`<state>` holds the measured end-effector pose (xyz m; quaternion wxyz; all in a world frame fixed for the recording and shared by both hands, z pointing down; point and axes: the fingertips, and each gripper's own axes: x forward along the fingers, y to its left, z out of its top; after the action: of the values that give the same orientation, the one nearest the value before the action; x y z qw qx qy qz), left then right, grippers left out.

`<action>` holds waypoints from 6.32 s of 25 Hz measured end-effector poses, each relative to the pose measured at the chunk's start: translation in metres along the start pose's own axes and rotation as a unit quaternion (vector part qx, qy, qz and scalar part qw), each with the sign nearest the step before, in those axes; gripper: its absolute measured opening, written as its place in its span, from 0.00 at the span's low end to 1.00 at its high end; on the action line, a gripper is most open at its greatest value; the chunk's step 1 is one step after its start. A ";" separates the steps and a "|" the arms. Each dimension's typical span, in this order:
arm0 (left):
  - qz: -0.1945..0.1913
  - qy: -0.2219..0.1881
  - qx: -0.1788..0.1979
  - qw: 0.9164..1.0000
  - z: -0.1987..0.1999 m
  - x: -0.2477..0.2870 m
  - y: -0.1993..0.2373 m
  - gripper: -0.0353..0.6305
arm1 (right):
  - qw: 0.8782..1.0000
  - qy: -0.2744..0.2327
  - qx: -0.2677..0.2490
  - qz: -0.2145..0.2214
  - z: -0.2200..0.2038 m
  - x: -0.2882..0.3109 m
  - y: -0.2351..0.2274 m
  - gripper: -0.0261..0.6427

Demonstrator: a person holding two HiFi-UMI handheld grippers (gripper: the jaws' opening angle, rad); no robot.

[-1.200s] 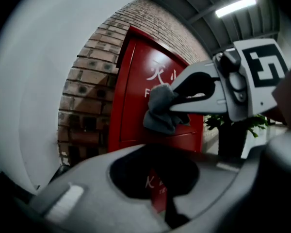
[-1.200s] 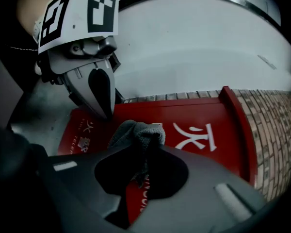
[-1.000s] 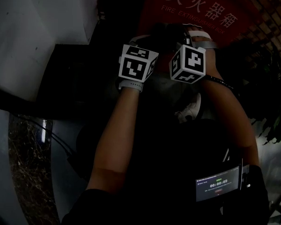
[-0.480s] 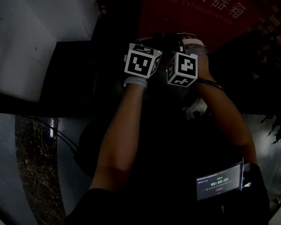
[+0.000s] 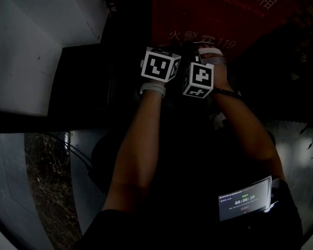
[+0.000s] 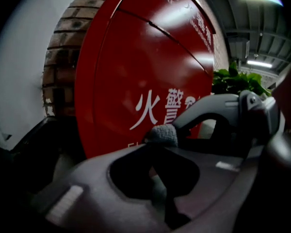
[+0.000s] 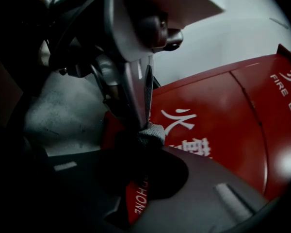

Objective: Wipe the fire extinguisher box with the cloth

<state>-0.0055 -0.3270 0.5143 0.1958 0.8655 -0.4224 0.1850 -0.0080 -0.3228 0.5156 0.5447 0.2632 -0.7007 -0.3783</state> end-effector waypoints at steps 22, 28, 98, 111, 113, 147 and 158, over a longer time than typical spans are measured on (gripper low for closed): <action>-0.010 0.136 -0.026 0.990 -0.093 0.047 0.011 0.06 | 0.997 -0.002 0.013 0.075 -0.012 0.061 0.097 0.09; -0.021 0.128 -0.001 0.992 -0.076 0.037 -0.003 0.06 | 0.997 0.004 0.007 0.070 -0.015 0.039 0.088 0.09; -0.020 -0.027 0.040 0.999 0.032 0.006 -0.058 0.06 | 0.999 0.016 0.004 -0.034 -0.061 -0.033 -0.017 0.09; -0.056 0.066 0.054 0.995 -0.047 0.061 -0.057 0.06 | 0.999 0.031 0.020 0.018 -0.079 0.012 0.052 0.09; -0.057 0.076 0.049 0.994 -0.055 0.064 -0.055 0.06 | 0.999 0.033 0.021 0.028 -0.079 0.017 0.061 0.09; -0.036 -0.241 0.184 0.952 0.186 -0.107 -0.144 0.06 | 0.974 0.006 0.039 -0.223 -0.079 -0.196 -0.171 0.09; -0.046 -0.324 0.212 0.921 0.233 -0.143 -0.192 0.06 | 0.942 0.030 -0.002 -0.335 -0.101 -0.261 -0.271 0.09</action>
<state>0.1032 -0.2396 0.2103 -0.1316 0.9178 -0.3734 -0.0294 0.1475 -0.2988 0.1592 0.4077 0.4931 -0.5548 -0.5319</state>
